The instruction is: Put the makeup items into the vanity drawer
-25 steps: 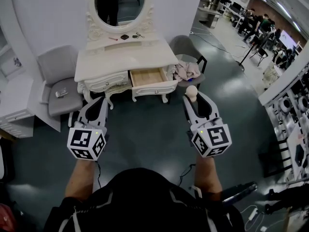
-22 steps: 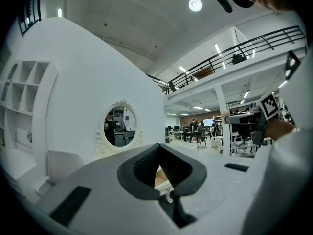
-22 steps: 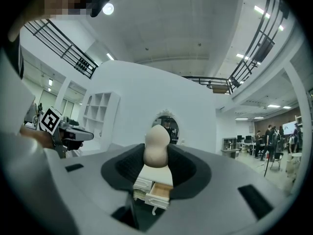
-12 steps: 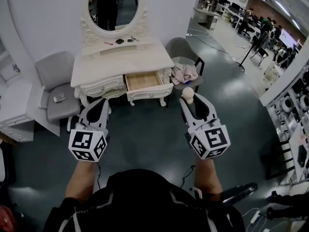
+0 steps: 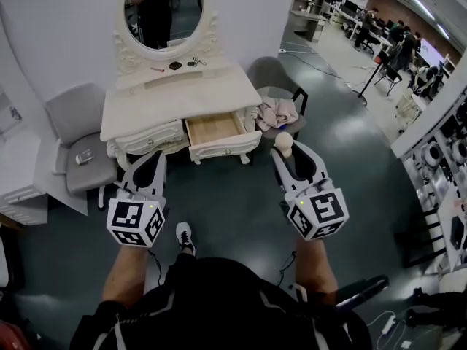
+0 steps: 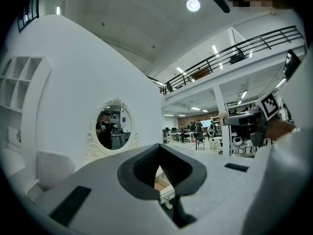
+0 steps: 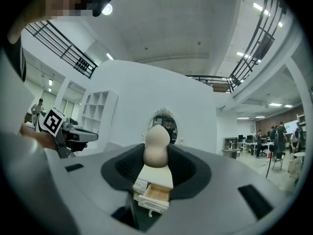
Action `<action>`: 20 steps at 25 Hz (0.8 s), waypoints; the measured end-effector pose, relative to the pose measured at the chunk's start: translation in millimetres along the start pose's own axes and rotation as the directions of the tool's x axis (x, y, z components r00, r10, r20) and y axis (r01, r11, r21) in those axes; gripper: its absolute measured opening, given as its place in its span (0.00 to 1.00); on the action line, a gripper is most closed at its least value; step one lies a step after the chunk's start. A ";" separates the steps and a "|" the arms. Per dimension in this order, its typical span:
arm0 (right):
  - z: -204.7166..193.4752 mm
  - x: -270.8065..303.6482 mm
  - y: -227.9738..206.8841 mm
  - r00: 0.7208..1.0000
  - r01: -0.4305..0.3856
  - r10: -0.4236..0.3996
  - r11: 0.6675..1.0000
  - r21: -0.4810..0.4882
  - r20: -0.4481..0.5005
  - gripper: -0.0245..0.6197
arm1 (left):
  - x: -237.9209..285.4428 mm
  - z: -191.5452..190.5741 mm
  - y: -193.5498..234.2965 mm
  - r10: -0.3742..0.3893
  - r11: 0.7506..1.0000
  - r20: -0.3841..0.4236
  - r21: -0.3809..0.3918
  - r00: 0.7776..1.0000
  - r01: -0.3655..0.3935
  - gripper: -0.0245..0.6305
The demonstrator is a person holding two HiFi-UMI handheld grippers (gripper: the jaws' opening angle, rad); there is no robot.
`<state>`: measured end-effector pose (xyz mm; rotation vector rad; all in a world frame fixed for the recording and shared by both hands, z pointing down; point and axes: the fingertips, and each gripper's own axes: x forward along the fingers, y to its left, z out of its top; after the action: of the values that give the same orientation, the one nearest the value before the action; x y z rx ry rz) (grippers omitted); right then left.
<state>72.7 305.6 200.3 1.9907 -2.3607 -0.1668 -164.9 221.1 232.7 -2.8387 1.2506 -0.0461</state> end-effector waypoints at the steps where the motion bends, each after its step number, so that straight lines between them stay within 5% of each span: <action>1: -0.9 8.5 0.3 1.000 0.004 -0.004 1.000 -0.003 -0.004 0.28 | 7.8 -0.2 6.8 -0.008 1.000 0.004 -0.003 1.000 0.008 0.04; 20: -5.5 182.7 -14.0 0.996 0.074 -0.075 0.997 -0.007 -0.043 0.28 | 145.4 2.3 138.4 -0.100 0.995 0.016 0.003 0.995 0.099 0.04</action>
<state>55.8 123.1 198.3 2.0595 -2.2592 -0.1314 -168.7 20.5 225.4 -2.8914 1.1047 -0.0268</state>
